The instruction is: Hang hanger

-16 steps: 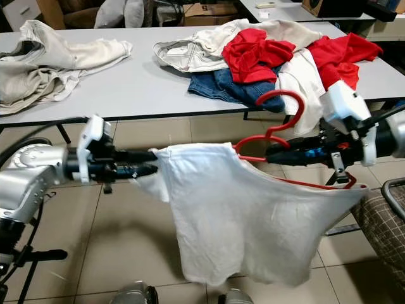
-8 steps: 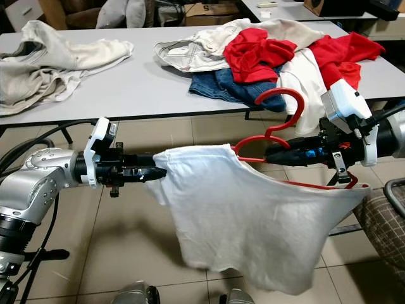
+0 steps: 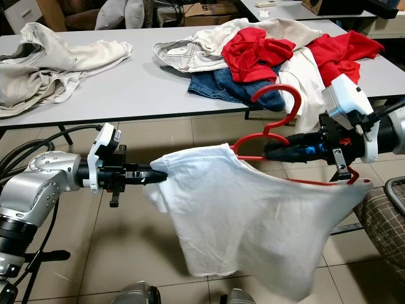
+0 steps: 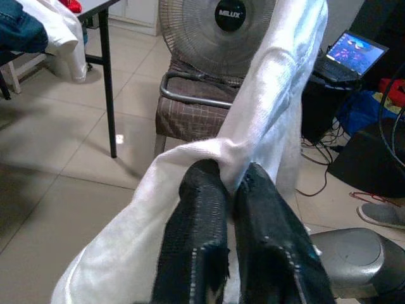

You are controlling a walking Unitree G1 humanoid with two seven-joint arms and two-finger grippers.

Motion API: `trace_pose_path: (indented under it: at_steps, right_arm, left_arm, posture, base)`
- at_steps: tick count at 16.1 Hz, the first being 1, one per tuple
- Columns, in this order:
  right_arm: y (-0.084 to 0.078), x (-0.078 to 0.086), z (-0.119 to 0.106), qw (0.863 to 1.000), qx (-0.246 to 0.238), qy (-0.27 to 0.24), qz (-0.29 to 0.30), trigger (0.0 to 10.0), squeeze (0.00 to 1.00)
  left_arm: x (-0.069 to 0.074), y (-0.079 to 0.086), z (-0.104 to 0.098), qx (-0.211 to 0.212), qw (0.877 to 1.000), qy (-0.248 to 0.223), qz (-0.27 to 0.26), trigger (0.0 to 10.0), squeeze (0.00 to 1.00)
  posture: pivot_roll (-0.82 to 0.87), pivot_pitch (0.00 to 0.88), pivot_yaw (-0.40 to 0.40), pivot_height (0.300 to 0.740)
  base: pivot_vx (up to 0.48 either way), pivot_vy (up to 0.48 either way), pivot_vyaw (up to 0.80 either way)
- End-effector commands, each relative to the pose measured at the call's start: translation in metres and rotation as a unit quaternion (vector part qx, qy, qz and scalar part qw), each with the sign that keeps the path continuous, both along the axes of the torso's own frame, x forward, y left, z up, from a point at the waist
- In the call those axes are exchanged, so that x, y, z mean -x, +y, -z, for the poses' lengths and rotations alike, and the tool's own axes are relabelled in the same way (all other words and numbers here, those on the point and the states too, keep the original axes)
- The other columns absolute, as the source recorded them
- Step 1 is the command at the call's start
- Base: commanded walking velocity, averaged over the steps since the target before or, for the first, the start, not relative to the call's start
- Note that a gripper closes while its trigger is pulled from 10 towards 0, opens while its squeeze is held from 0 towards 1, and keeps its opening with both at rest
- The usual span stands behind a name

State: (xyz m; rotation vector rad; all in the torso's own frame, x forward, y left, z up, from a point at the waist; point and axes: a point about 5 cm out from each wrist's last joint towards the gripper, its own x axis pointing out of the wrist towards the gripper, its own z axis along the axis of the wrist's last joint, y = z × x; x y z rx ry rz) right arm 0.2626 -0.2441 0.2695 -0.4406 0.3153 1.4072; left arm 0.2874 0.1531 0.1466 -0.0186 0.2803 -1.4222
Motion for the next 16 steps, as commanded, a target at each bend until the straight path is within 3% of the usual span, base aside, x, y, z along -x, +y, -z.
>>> trace_pose_path:
  at_steps: [1,6,10,12,16]
  right_arm:
    - [0.001,-0.001,-0.009,1.000,-0.012,-0.018,-0.008,0.0,0.00]
    - [0.001,-0.002,-0.011,1.000,-0.015,-0.021,-0.006,0.0,0.00]
    - [0.000,-0.003,-0.012,1.000,-0.016,-0.021,-0.002,0.0,0.00]
    - [-0.004,-0.002,-0.010,1.000,-0.013,-0.018,0.005,0.0,0.00]
    - [-0.008,0.000,-0.008,1.000,-0.011,-0.014,0.014,0.0,0.00]
  left_arm:
    - [0.002,0.002,0.001,-0.015,1.000,-0.002,0.004,0.0,0.00]
    - [0.001,0.005,0.001,-0.010,1.000,-0.005,-0.007,0.0,0.00]
    - [-0.001,0.009,-0.005,0.019,1.000,-0.009,-0.020,0.0,0.00]
    - [-0.003,0.019,-0.015,0.035,0.998,-0.011,-0.042,0.0,0.00]
    - [-0.003,0.050,-0.021,0.018,0.996,-0.011,-0.083,0.0,0.00]
  posture:
    - [-0.13,0.000,0.075,0.740]
    - [-0.13,0.000,0.074,0.740]
    - [-0.13,0.000,0.075,0.740]
    - [-0.13,0.000,0.075,0.740]
    - [-0.14,0.000,0.084,0.740]
  base:
    - [0.000,0.000,0.00]
    - [0.000,0.000,0.00]
    - [0.000,0.000,0.00]
    - [0.000,0.000,0.00]
    - [0.000,0.000,0.00]
